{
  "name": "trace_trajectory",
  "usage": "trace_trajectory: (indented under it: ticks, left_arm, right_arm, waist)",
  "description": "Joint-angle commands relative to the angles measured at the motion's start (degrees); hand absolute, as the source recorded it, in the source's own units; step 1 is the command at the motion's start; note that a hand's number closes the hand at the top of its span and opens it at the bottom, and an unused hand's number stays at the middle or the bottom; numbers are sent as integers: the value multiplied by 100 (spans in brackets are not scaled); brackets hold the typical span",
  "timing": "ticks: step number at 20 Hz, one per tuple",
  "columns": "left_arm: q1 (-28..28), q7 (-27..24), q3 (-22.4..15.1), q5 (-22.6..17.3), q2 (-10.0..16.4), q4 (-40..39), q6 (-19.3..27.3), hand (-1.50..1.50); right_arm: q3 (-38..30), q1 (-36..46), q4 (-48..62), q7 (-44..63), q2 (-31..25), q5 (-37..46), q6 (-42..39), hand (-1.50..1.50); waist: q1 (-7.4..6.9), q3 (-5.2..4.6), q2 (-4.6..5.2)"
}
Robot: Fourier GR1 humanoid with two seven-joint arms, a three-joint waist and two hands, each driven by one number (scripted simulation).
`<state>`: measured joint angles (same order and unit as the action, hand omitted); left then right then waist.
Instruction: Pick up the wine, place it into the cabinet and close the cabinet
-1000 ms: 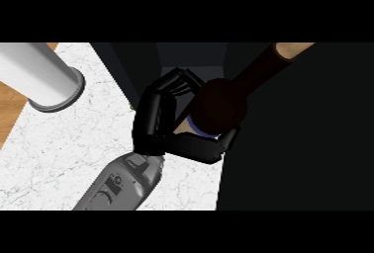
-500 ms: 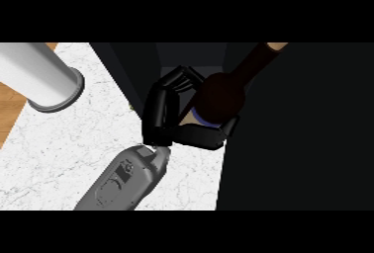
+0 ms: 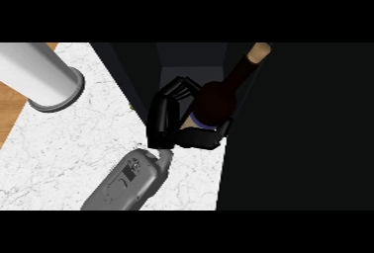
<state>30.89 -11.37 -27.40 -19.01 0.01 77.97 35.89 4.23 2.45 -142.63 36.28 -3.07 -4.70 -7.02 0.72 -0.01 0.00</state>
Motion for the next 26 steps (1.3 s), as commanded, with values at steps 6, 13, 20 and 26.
trace_trajectory:
  ticks: [6, 13, 20, 26]
  left_arm:
    - [122, -442, -5, 343, -1, -824, -4, 150]
    - [432, -1266, 614, -3, -1, -1717, -236, 150]
    - [526, -1729, 634, -577, -1, -2194, -241, 150]
    - [839, -1214, 1051, -156, 3, -2350, -742, 150]
  right_arm:
    - [-64, -34, -600, 235, -12, -291, 68, -150]
    - [-28, 46, -510, 218, 8, -242, 97, -150]
    - [-86, 24, -712, 483, -35, -384, 106, -150]
    - [-111, -153, -591, 250, -10, -470, -20, -150]
  waist:
    - [-16, 0, -2]
    - [8, -1, 9]
    - [45, -2, 11]
    - [-5, 2, -1]
